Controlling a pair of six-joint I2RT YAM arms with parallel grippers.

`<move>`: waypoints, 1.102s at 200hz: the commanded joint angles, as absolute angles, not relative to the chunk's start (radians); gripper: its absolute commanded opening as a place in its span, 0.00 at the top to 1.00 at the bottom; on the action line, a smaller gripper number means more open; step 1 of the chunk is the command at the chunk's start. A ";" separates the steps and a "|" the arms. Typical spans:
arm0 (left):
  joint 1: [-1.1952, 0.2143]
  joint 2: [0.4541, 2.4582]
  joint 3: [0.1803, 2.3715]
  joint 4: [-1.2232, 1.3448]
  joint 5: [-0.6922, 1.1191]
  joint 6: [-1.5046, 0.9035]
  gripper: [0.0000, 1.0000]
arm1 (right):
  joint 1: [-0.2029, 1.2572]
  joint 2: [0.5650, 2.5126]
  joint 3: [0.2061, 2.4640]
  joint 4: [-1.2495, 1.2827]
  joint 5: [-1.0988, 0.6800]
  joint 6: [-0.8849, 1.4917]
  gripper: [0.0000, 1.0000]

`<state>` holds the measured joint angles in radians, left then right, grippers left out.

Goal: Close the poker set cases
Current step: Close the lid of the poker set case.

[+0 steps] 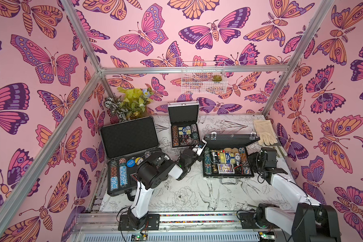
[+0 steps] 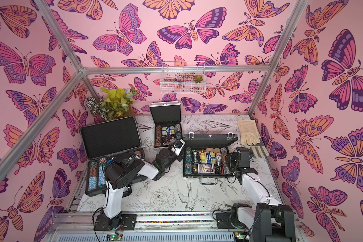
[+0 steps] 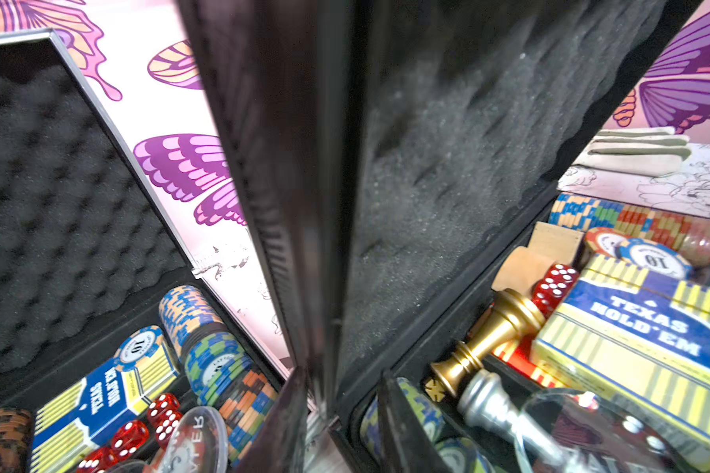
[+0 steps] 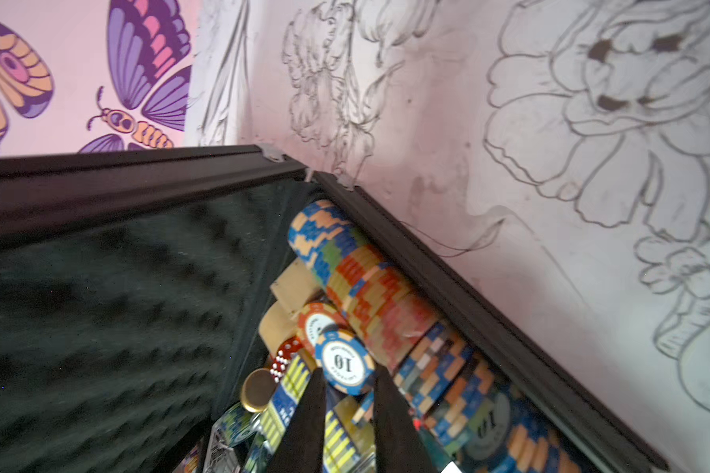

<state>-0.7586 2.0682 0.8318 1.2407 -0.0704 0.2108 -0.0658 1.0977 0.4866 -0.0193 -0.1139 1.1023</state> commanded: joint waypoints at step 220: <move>-0.606 1.685 0.942 0.427 0.094 -0.354 0.46 | -0.097 1.083 0.515 -0.210 -0.091 1.025 0.69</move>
